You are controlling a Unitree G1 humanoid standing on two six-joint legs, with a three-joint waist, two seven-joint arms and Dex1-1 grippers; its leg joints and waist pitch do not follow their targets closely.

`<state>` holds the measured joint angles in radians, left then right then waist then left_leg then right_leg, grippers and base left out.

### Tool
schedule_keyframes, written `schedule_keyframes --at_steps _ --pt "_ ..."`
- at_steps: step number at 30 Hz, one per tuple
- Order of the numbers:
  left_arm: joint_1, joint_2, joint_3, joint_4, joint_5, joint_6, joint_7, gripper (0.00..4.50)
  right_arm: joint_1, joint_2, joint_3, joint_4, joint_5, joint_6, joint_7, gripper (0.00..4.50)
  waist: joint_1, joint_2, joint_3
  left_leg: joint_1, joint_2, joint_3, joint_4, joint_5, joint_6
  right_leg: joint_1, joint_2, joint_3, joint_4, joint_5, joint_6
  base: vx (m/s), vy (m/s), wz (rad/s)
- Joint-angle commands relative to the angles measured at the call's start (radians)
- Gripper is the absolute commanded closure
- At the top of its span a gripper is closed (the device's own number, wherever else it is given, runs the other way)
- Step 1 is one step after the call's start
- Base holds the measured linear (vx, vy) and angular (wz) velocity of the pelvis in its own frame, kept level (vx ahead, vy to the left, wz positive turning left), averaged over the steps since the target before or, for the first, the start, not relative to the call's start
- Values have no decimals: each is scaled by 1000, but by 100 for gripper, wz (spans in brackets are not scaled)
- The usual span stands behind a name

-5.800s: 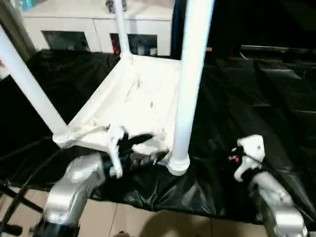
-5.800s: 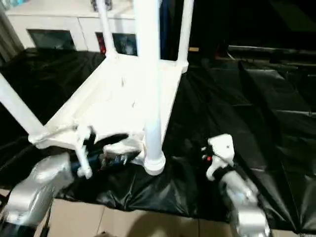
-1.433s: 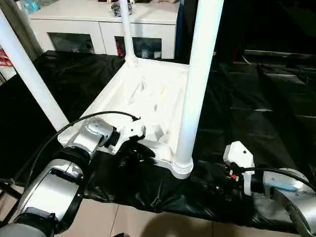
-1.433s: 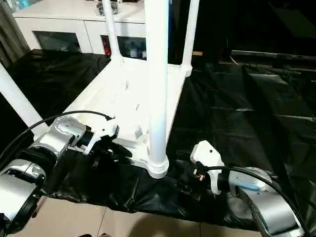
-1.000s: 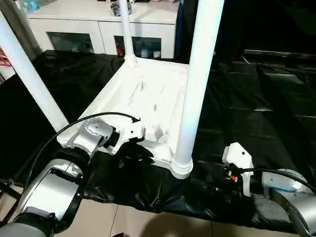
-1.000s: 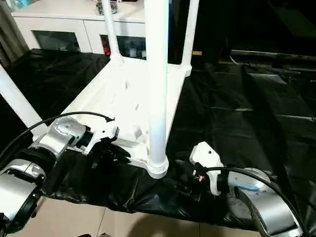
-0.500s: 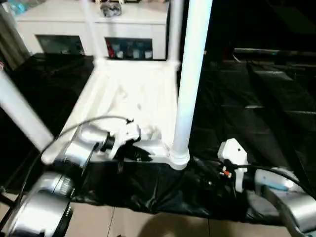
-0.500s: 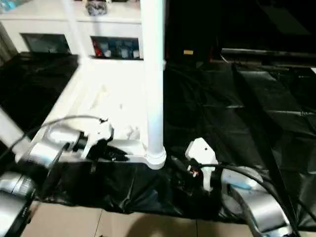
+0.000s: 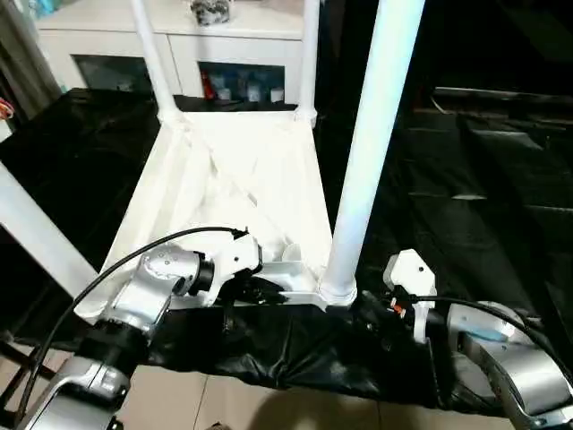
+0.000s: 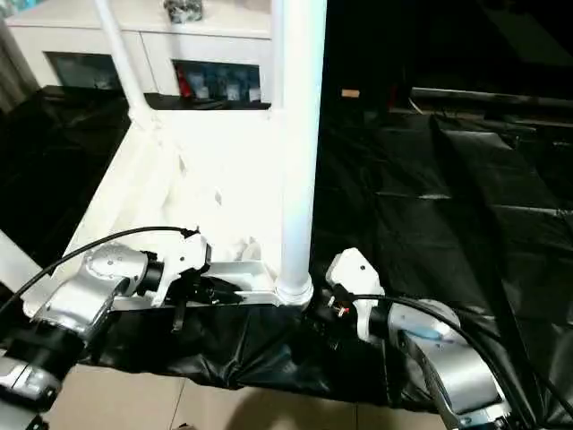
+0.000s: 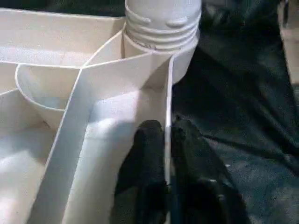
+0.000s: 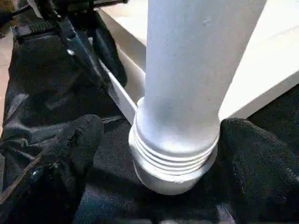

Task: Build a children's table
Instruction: Rotate leg to tighten

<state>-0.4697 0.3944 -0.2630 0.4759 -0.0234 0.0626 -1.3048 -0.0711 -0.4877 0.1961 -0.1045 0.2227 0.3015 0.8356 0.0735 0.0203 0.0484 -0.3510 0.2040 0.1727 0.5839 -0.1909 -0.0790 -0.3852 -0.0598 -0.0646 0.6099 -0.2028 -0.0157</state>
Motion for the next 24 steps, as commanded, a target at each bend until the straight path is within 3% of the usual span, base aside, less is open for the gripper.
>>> schedule_keyframes --at_steps 1,11,12,17,19,24 --pt "15 16 -4 -6 7 4 -4 374 -9 -9 1 7 -8 -11 7 0 4 -13 -51 -2 28 -7 -69 -192 45 39 -79 52 -84 -259 -164 0 0 0" --pt "1 48 -12 34 7 27 -10 374 -20 -21 3 17 -14 -25 27 0 4 -18 -49 1 29 -8 -71 -207 34 38 -80 53 -87 -287 -153 0 0 0" --pt "-1 48 -12 38 7 26 -10 398 -20 -21 4 17 -15 -26 27 0 5 -16 -49 1 28 -8 -71 -205 34 39 -80 53 -86 -281 -155 0 0 0" --pt "-12 46 -20 51 0 40 -31 413 -29 -19 7 22 -16 -27 28 0 5 -17 -50 1 27 -8 -70 -204 32 40 -81 53 -86 -278 -157 0 0 0" --pt "-15 45 -23 52 -3 45 -35 444 -30 -17 6 24 -16 -29 29 0 4 -15 -51 2 28 -8 -70 -198 34 40 -80 53 -84 -256 -166 0 0 0" --pt "-10 44 -22 53 -14 65 -48 447 -38 -13 5 42 -17 -38 32 0 5 -17 -54 -1 27 -7 -67 -174 38 44 -80 53 -77 -190 -188 0 0 0"
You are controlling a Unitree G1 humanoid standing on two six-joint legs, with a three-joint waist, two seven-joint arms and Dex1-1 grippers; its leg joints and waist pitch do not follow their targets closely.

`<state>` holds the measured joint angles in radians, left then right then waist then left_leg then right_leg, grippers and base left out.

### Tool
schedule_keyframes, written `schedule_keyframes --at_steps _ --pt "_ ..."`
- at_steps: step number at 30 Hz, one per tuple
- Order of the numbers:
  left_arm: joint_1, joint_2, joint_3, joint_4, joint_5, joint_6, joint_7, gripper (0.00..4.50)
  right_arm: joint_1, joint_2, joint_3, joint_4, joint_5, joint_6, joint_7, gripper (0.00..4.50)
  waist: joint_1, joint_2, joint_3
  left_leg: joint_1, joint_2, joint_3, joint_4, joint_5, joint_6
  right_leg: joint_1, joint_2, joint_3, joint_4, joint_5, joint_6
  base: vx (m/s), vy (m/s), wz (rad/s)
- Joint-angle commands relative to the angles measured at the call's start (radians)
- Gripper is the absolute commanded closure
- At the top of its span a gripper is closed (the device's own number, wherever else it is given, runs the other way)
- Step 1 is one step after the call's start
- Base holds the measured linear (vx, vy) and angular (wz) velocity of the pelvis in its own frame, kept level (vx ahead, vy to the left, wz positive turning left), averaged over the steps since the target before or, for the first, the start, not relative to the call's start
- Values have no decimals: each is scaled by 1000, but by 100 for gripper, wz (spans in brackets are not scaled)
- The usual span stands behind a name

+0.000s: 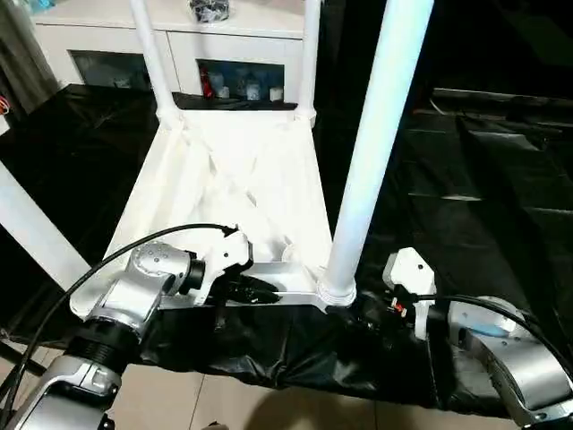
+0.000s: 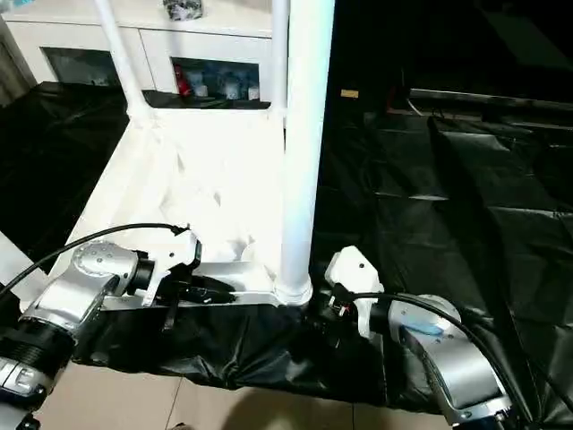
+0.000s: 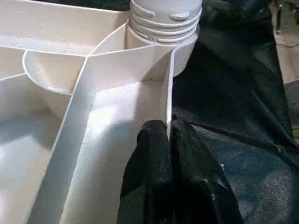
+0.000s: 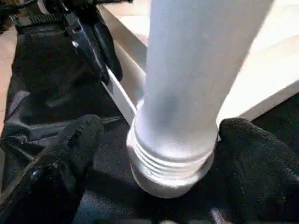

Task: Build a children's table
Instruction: Rotate leg to tighten

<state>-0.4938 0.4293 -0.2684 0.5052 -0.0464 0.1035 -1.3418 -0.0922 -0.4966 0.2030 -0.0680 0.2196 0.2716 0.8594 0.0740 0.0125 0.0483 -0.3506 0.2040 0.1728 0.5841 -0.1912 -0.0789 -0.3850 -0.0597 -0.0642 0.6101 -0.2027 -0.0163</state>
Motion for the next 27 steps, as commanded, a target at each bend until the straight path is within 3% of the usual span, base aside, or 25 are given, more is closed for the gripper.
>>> schedule_keyframes --at_steps 1,3,4,6,8,9,13,14,16,19,23,27 --pt "17 13 -17 20 11 23 -9 447 -22 -3 -2 13 -15 -11 9 0 4 -9 -54 -2 27 -7 -67 -175 40 45 -80 52 -77 -191 -190 0 0 0" --pt "29 25 -10 3 11 27 0 447 -36 -2 5 36 -20 -19 17 0 3 -15 -54 -2 27 -8 -68 -174 42 46 -80 51 -76 -201 -187 0 0 0" --pt "34 28 -4 -5 8 34 4 447 -40 -2 9 42 -22 -21 20 0 2 -12 -53 -2 28 -8 -68 -178 40 45 -81 50 -77 -216 -187 0 0 0" --pt "49 42 11 -39 -10 67 6 447 -51 -1 17 60 -31 -32 23 0 -1 -20 -52 -3 29 -7 -68 -180 38 45 -82 51 -76 -225 -186 0 0 0" --pt "81 81 30 -92 -19 91 8 447 -73 11 24 91 -39 -46 19 0 -5 -15 -52 -4 30 -10 -70 -173 37 45 -82 50 -73 -217 -191 0 0 0" --pt "95 96 37 -112 -24 101 6 447 -83 21 24 101 -37 -46 15 0 -8 -20 -52 -5 30 -10 -70 -171 38 46 -83 49 -72 -208 -194 0 0 0" --pt "132 140 41 -152 -26 115 -13 447 -125 52 43 138 -43 -53 14 0 -21 -20 -49 -2 29 -9 -71 -181 39 43 -79 49 -73 -204 -204 0 0 0" --pt "132 140 41 -152 -26 115 -13 447 -125 52 43 138 -43 -53 14 0 -22 -24 -49 -1 28 -8 -71 -184 40 43 -78 50 -75 -210 -203 0 0 0" --pt "129 144 43 -146 -21 115 -5 447 -141 57 56 155 -43 -58 32 0 -19 -22 -49 0 29 -8 -71 -180 37 42 -80 52 -73 -215 -203 0 0 0" --pt "121 150 38 -155 -26 124 5 447 -178 85 78 214 -63 -109 55 0 -17 -30 -49 0 29 -7 -71 -178 32 42 -81 52 -71 -205 -205 0 0 0" --pt "115 152 31 -168 -34 130 10 447 -215 110 90 266 -67 -133 66 0 -16 -31 -50 2 30 -8 -72 -184 27 42 -82 52 -69 -206 -212 0 0 0" --pt "103 147 28 -161 -33 129 13 447 -253 131 103 314 -72 -152 74 0 -13 -30 -53 4 31 -7 -70 -157 27 43 -79 53 -60 -128 -227 0 0 0"
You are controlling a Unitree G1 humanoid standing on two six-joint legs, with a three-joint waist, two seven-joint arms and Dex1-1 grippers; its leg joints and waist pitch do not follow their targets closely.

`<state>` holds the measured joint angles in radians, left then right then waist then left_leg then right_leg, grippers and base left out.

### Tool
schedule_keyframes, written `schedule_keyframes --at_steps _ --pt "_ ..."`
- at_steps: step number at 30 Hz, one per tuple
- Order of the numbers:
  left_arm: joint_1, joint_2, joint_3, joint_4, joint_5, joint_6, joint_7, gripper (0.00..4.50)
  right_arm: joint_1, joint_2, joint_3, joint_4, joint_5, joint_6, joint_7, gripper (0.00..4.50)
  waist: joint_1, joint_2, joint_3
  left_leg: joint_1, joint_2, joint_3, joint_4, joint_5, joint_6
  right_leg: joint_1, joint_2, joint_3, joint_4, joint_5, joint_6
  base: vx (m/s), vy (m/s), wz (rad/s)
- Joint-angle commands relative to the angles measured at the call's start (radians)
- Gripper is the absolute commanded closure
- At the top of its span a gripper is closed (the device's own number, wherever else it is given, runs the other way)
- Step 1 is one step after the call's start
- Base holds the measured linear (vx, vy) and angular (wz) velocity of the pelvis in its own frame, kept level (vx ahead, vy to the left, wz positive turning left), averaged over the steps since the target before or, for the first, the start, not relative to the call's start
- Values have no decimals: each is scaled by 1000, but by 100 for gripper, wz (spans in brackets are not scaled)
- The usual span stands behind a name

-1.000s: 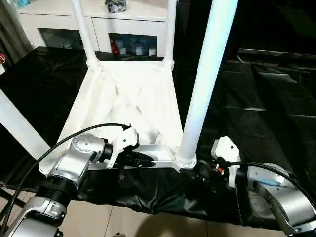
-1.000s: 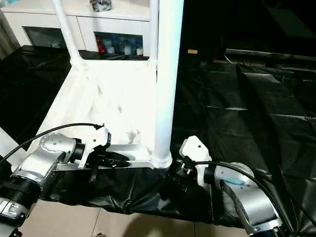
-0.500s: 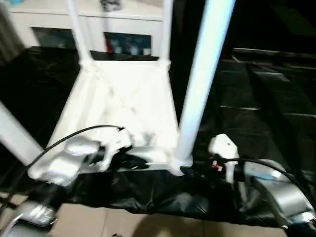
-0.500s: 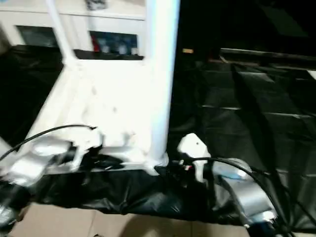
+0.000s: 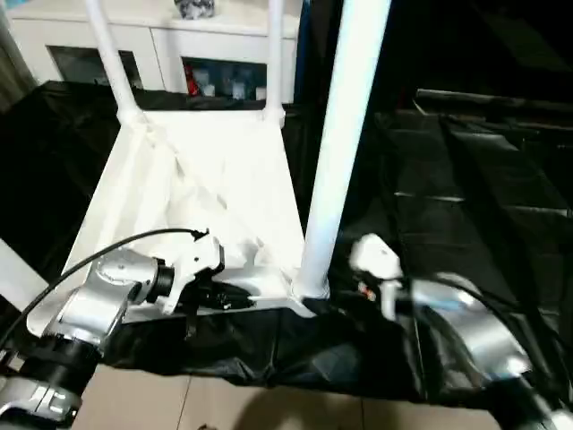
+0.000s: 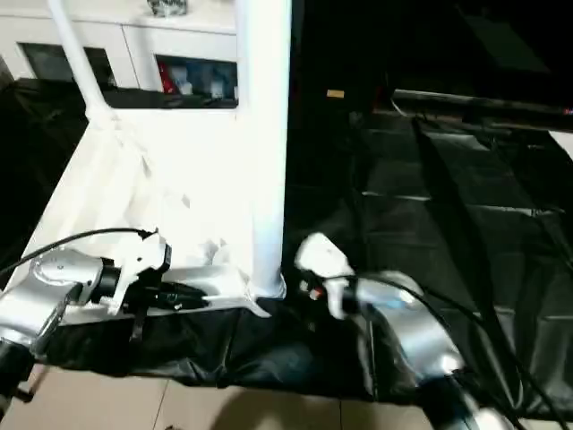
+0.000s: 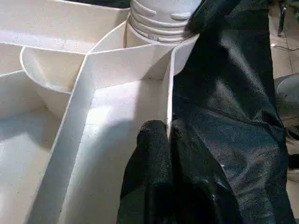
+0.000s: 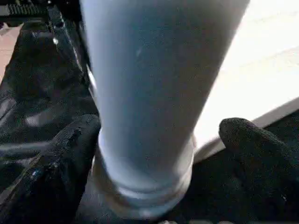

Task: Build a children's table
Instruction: Rotate leg to tighten

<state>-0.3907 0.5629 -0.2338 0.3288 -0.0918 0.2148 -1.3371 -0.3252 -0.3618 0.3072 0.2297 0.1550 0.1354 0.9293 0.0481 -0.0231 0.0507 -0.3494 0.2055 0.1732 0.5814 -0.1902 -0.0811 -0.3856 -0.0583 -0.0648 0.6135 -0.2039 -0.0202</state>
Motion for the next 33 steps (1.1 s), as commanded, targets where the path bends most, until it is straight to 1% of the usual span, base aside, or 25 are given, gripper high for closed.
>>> schedule_keyframes --at_steps 1,3,4,5,7,8,10,11,13,14,15,16,18,21,24,26,27,28,29,30,31,32,33 --pt "-3 12 -8 19 12 17 8 450 -31 2 2 32 -12 -23 6 27 12 2 -57 2 28 -7 -67 -150 31 46 -80 52 -61 -107 -228 0 0 0" --pt "-6 11 -11 22 12 17 11 450 -51 14 4 67 -20 -36 18 34 13 3 -56 1 28 -7 -67 -155 31 46 -81 52 -62 -115 -232 0 0 0" --pt "-6 11 -12 21 12 18 12 450 -52 15 4 72 -22 -39 19 40 13 2 -55 1 28 -7 -67 -164 30 45 -82 52 -63 -129 -231 0 0 0" --pt "-6 10 -13 21 12 19 14 450 -59 18 7 87 -28 -50 26 53 14 0 -55 2 29 -7 -67 -168 29 45 -83 53 -65 -138 -228 0 0 0" --pt "-6 10 -13 22 11 18 15 450 -62 19 11 97 -30 -58 29 77 16 1 -55 4 29 -7 -68 -177 23 44 -83 53 -66 -155 -222 0 0 0" --pt "-7 9 -14 24 11 18 16 450 -66 20 14 106 -33 -65 30 77 17 -4 -55 3 30 -7 -68 -177 22 45 -83 53 -65 -157 -220 0 0 0" --pt "-8 8 -13 24 10 19 18 450 -70 23 15 113 -34 -67 31 98 17 -2 -54 2 29 -8 -69 -177 19 44 -82 53 -65 -156 -218 0 0 0" --pt "-8 7 -13 25 9 19 20 450 -75 26 16 124 -32 -71 33 110 17 -6 -55 3 29 -8 -69 -178 18 45 -81 53 -65 -157 -216 0 0 0" --pt "-11 8 -12 30 8 17 20 450 -83 31 17 142 -37 -80 36 118 17 -4 -54 3 29 -8 -69 -183 17 44 -83 53 -66 -163 -217 0 0 0" --pt "-13 9 -10 34 7 16 20 450 -87 33 17 150 -39 -84 38 130 17 -5 -54 3 29 -8 -70 -190 14 44 -83 53 -66 -175 -216 0 0 0" --pt "-13 9 -10 34 7 16 20 450 -87 33 17 150 -39 -84 38 130 17 -5 -53 3 29 -8 -70 -197 12 44 -83 53 -67 -186 -213 0 0 0" --pt "-14 10 -10 36 6 16 19 450 -90 35 17 159 -42 -90 39 145 17 -7 -53 3 30 -9 -70 -194 11 44 -83 54 -67 -184 -212 0 0 0" --pt "-15 8 -5 39 0 18 21 450 -93 36 18 168 -45 -94 44 165 17 -7 -53 5 29 -8 -69 -196 11 42 -82 54 -67 -182 -213 0 0 0" --pt "-14 -1 4 40 -15 23 27 450 -96 40 17 185 -48 -105 48 174 17 -8 -54 3 29 -8 -69 -188 13 44 -82 54 -64 -163 -218 0 0 0" --pt "-10 -39 16 32 -31 28 68 450 -97 54 9 212 -51 -112 20 177 17 -6 -52 4 29 -8 -69 -202 11 42 -83 54 -68 -187 -218 0 0 0" --pt "-9 -44 16 31 -30 26 76 450 -97 57 7 216 -52 -113 14 178 17 -8 -52 4 29 -9 -70 -202 8 43 -83 54 -68 -196 -215 0 0 0" --pt "-6 -67 13 25 -21 28 112 450 -92 82 -9 231 -52 -121 -37 178 17 -8 -53 4 29 -8 -69 -202 8 43 -83 54 -68 -199 -213 0 0 0" --pt "-2 -97 4 19 -5 23 161 450 -84 120 -31 251 -54 -124 -108 178 15 -11 -52 4 30 -7 -69 -204 6 40 -84 55 -70 -205 -213 0 0 0" --pt "-2 -97 4 19 -5 23 161 450 -84 120 -31 251 -54 -124 -108 178 16 -10 -52 5 30 -8 -69 -204 3 40 -85 55 -71 -212 -211 0 0 0" --pt "-2 -113 0 20 7 16 191 450 -79 136 -34 259 -62 -124 -142 178 15 -11 -52 3 30 -9 -70 -202 -1 41 -84 55 -70 -221 -207 0 0 0" --pt "-4 -136 -6 24 21 16 232 450 -68 159 -34 268 -72 -125 -184 178 17 -14 -52 5 28 -8 -69 -203 -1 41 -83 54 -72 -231 -199 0 0 0" --pt "-10 -158 -12 32 40 20 277 450 -61 183 -36 281 -80 -119 -229 178 16 -12 -52 4 29 -8 -69 -200 0 40 -83 55 -72 -230 -197 0 0 0" --pt "-14 -171 -15 37 51 24 304 450 -58 198 -38 290 -86 -117 -255 178 19 -12 -51 7 29 -7 -70 -204 1 37 -83 56 -75 -241 -189 0 0 0"
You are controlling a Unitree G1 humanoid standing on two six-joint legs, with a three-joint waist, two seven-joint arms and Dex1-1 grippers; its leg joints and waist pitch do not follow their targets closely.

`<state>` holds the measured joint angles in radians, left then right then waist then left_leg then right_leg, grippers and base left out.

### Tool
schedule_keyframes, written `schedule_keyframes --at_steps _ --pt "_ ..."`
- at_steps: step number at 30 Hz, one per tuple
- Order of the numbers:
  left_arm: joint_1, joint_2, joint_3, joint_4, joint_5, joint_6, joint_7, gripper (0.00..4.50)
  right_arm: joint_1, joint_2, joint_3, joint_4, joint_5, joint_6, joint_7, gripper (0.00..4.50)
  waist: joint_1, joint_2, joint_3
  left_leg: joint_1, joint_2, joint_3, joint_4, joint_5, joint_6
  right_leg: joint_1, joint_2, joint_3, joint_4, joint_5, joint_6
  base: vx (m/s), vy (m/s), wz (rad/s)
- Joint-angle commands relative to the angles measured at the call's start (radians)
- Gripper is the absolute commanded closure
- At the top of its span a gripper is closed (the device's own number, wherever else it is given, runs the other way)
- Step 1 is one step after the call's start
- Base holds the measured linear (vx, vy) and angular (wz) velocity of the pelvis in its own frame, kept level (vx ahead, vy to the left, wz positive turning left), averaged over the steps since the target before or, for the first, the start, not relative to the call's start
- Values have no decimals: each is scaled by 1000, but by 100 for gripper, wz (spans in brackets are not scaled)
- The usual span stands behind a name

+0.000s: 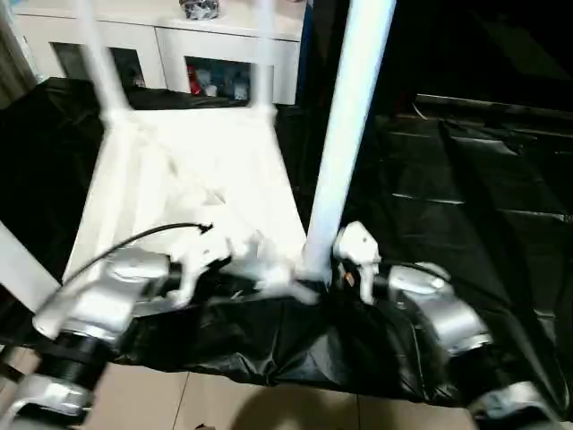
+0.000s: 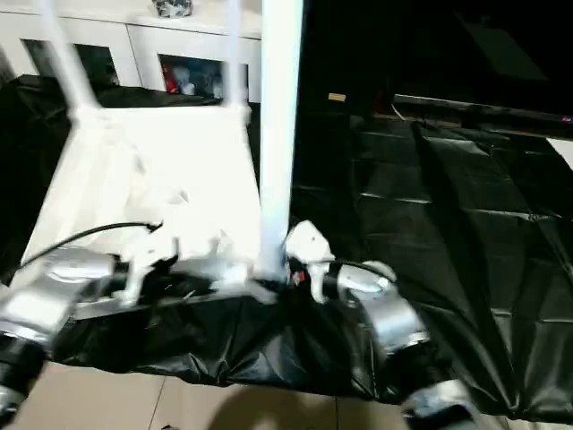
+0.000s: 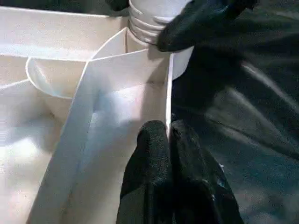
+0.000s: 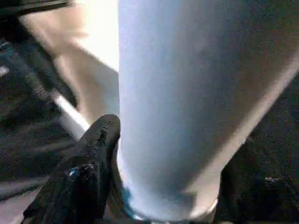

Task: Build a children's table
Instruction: Rotate leg to tighten

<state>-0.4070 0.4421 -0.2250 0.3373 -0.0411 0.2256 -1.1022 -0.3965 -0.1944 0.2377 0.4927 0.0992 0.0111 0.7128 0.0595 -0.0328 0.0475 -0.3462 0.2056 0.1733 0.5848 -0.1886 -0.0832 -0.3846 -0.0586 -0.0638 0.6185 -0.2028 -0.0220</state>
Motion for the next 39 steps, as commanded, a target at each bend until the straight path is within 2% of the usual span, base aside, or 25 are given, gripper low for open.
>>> schedule_keyframes --at_steps 1,2,4,6,7,9,12,13,17,19,20,23,25,26,27,30,32,35,36,39 --pt "-5 -72 -35 36 20 20 105 450 12 60 24 53 -40 15 -97 178 10 -4 -48 2 28 -8 -75 -208 2 38 -83 54 -80 -258 -180 0 0 0" --pt "-5 -72 -35 36 20 20 105 450 12 60 24 53 -40 15 -97 178 10 -3 -48 2 28 -8 -75 -210 2 36 -83 54 -81 -266 -176 0 0 0" --pt "-21 -134 -57 48 58 35 186 450 -11 132 2 134 -71 41 -261 178 9 3 -46 3 27 -8 -77 -225 -4 33 -84 54 -86 -302 -163 0 0 0" --pt "-32 -193 -81 57 84 44 246 450 -42 192 -15 212 -95 52 -389 178 1 7 -41 13 27 -15 -84 -314 -35 24 -85 53 -98 -423 -136 0 0 0" --pt "-34 -206 -86 60 89 43 258 450 -50 205 -20 227 -93 48 -405 178 1 4 -42 13 25 -16 -83 -324 -36 26 -86 51 -101 -437 -127 0 0 0" --pt "-40 -238 -95 76 103 25 287 450 -64 233 -27 244 -86 34 -418 178 1 11 -42 17 24 -19 -84 -358 -34 23 -86 52 -105 -454 -108 0 0 0" --pt "-46 -264 -99 90 102 3 292 450 -72 254 -34 237 -70 13 -395 178 2 9 -45 17 22 -19 -84 -373 -20 21 -85 52 -110 -470 -91 0 0 0" --pt "-47 -262 -101 94 103 -6 282 450 -73 255 -40 234 -67 5 -385 123 2 11 -47 15 22 -19 -85 -364 -17 22 -84 53 -109 -458 -91 0 0 0" --pt "-47 -242 -95 99 113 -32 253 450 -76 242 -67 228 -37 -6 -321 100 3 11 -47 13 24 -17 -86 -358 -7 21 -84 53 -110 -441 -96 0 0 0" --pt "-42 -204 -96 98 113 -63 205 450 -66 200 -55 196 -31 -1 -247 72 3 12 -49 10 24 -17 -87 -350 -4 24 -84 53 -108 -431 -100 0 0 0" --pt "-34 -173 -94 93 99 -94 149 450 -52 156 -32 160 -36 -1 -173 60 6 10 -50 8 24 -17 -87 -340 2 27 -83 53 -107 -418 -100 0 0 0" --pt "-24 -118 -72 78 54 -111 50 450 -19 58 25 77 -31 3 1 60 12 7 -53 3 26 -12 -85 -278 24 32 -81 55 -97 -307 -125 0 0 0" --pt "-22 -101 -68 77 46 -115 21 450 -11 29 39 57 -30 2 48 60 12 6 -55 1 26 -10 -83 -258 30 34 -81 55 -93 -283 -139 0 0 0" --pt "-22 -90 -65 77 41 -116 5 450 -6 11 47 45 -30 1 75 60 18 6 -58 2 27 -7 -80 -210 38 35 -80 55 -87 -219 -157 0 0 0" --pt "-20 -60 -60 73 28 -112 -46 450 9 -39 66 5 -19 -2 168 60 20 5 -58 0 27 -7 -79 -201 42 38 -81 55 -85 -203 -162 0 0 0" --pt "-21 -33 -52 77 13 -128 -103 450 20 -88 75 -31 -3 -1 271 60 34 4 -60 3 29 -4 -76 -161 58 40 -78 54 -75 -115 -183 0 0 0" --pt "-28 -11 -50 90 0 -142 -143 450 20 -121 76 -49 10 7 343 60 35 2 -61 4 30 -3 -74 -146 66 39 -78 53 -69 -72 -201 0 0 0" --pt "-42 15 -48 113 -12 -158 -186 450 10 -151 79 -60 26 16 408 60 39 -1 -57 3 31 -2 -76 -164 65 42 -78 51 -71 -104 -205 0 0 0" --pt "-46 19 -48 119 -13 -162 -193 450 8 -155 81 -61 28 18 418 85 40 -1 -54 3 31 -2 -78 -182 56 40 -80 51 -76 -146 -197 0 0 0" --pt "-60 33 -46 139 -13 -168 -219 450 -2 -167 90 -69 36 28 456 98 42 -2 -53 7 32 -4 -81 -201 38 39 -84 53 -81 -204 -183 0 0 0"
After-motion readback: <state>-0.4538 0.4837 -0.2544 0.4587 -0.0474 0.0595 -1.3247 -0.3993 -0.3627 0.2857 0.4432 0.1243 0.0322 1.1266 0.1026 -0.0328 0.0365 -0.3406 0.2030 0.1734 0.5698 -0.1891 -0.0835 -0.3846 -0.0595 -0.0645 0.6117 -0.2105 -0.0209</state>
